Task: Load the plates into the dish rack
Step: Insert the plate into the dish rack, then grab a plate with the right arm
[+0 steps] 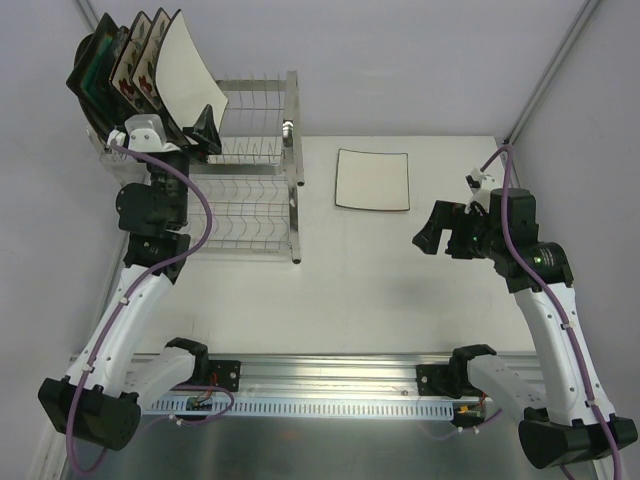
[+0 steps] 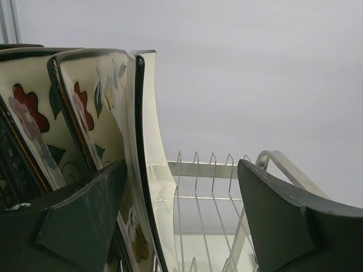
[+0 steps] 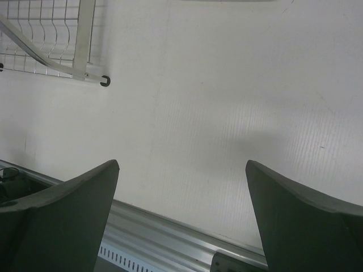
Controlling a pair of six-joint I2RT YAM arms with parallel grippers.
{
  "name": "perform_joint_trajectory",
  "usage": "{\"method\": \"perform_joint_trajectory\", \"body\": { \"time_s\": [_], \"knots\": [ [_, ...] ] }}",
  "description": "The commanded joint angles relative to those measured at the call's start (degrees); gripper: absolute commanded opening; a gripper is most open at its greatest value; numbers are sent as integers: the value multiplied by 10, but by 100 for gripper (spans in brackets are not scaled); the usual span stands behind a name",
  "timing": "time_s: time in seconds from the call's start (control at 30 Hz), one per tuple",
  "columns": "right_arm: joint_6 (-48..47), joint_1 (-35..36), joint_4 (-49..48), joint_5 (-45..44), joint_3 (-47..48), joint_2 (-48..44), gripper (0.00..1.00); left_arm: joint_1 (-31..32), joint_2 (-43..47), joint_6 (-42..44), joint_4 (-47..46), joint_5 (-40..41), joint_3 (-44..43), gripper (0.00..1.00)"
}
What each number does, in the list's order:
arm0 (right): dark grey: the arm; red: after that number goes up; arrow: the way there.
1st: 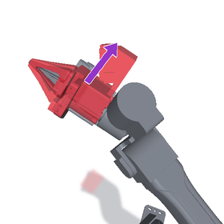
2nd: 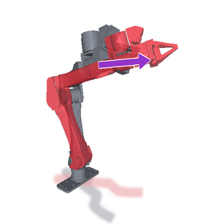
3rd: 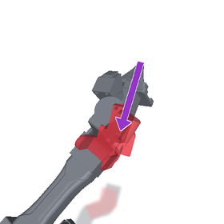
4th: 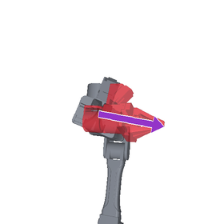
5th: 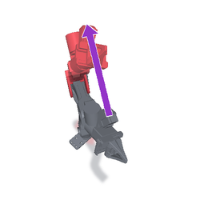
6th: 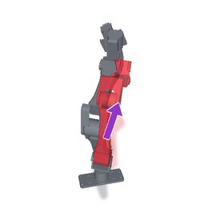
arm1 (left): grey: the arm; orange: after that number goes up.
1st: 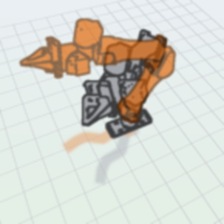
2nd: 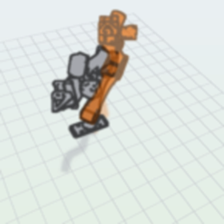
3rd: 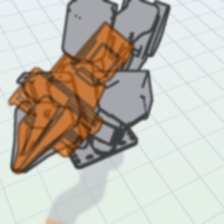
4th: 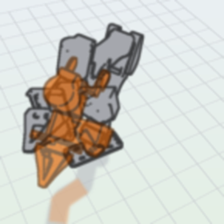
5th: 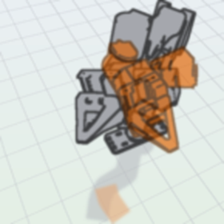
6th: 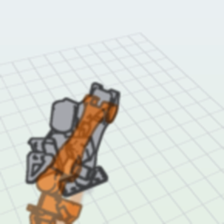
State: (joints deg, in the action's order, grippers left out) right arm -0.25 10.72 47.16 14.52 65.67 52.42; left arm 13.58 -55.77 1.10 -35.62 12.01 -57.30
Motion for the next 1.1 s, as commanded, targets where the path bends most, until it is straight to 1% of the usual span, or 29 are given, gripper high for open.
{"method": "perform_joint_trajectory", "body": {
  "time_s": [0.0, 0.07, 0.23, 0.43, 0.5, 0.63, 0.67, 0.8, 1.0, 1.07],
  "knots": [
    [-3, 4, -8, 11, 2, -13, 99, -14, 13, 14, 13, 57, 8, 82],
    [-3, 4, -8, 11, 1, -14, 100, -14, 18, 12, 22, 58, 10, 83],
    [-3, 4, -8, 12, 0, -15, 100, -14, 37, 8, 46, 61, 12, 92],
    [1, 4, -8, 21, -1, -18, 99, -14, 61, -6, 76, 67, 19, 96],
    [1, 4, -8, 21, 0, -20, 100, -14, 72, -9, 93, 70, 23, 99],
    [1, 4, -5, 16, -1, -23, 100, -14, 94, -9, 136, 76, 26, 99],
    [1, 4, -6, 16, -2, -24, 99, -14, 103, -26, 144, 75, 27, 99],
    [1, 4, -13, 23, -6, -25, 100, -14, 133, -36, 200, 70, 29, 99],
    [18, 4, -26, 22, -10, -19, 100, -14, 199, -61, 266, 42, 48, 99],
    [25, 4, -33, 16, -12, -17, 100, -14, 221, -76, 310, 27, 50, 99]
  ]
}}
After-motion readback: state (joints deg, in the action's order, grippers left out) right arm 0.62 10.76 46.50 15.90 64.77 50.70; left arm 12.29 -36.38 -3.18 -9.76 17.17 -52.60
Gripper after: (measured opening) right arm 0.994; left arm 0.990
